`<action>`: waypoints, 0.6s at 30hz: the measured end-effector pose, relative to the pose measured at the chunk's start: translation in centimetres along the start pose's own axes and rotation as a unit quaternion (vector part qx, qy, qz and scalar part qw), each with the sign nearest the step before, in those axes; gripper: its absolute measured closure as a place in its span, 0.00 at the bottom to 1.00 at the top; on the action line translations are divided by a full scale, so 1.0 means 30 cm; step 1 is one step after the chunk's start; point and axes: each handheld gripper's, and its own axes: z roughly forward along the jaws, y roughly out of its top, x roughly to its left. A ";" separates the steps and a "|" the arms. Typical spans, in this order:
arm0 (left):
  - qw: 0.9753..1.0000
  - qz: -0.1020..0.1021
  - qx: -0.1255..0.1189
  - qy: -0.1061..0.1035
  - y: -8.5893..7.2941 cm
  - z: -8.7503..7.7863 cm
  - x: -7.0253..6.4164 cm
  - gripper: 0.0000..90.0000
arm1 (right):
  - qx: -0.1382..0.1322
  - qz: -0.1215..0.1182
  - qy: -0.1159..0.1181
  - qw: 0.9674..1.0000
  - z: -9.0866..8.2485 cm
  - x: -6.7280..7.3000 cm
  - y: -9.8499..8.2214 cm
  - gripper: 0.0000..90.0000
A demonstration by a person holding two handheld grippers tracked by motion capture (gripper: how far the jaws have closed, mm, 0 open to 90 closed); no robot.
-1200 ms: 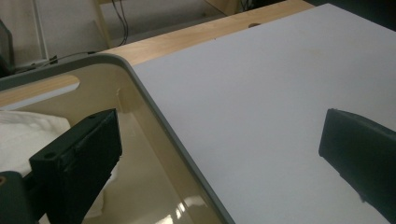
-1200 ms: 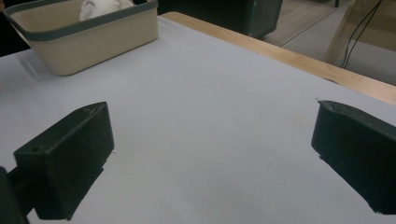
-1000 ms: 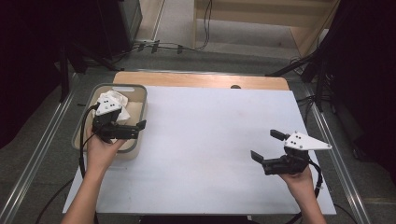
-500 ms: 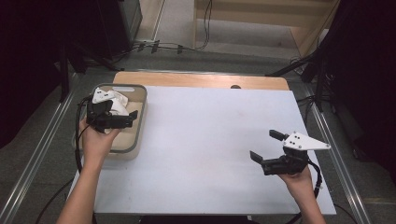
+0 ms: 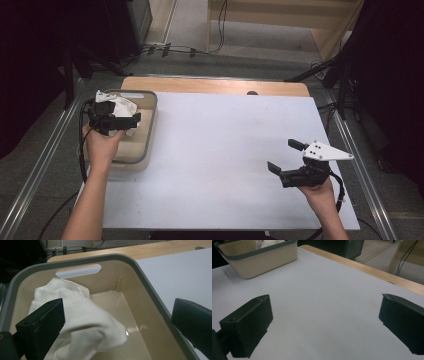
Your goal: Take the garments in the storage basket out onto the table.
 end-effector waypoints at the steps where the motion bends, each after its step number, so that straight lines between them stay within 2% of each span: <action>1: 1.000 -0.002 0.002 0.002 -0.001 0.004 0.004 0.00 | 0.000 0.000 0.000 1.000 0.000 0.000 0.000 0.00; 10: 1.000 -0.011 0.016 0.016 -0.003 0.027 0.027 0.00 | -0.001 0.002 0.000 1.000 -0.003 -0.001 0.001 0.00; 15: 0.999 -0.007 0.029 0.027 0.012 0.036 0.031 0.00 | -0.001 0.000 0.002 1.000 0.000 0.000 0.001 0.00; 18: 0.999 -0.012 0.033 0.031 0.020 0.043 0.037 0.00 | 0.000 0.000 0.002 1.000 0.001 0.000 0.000 0.00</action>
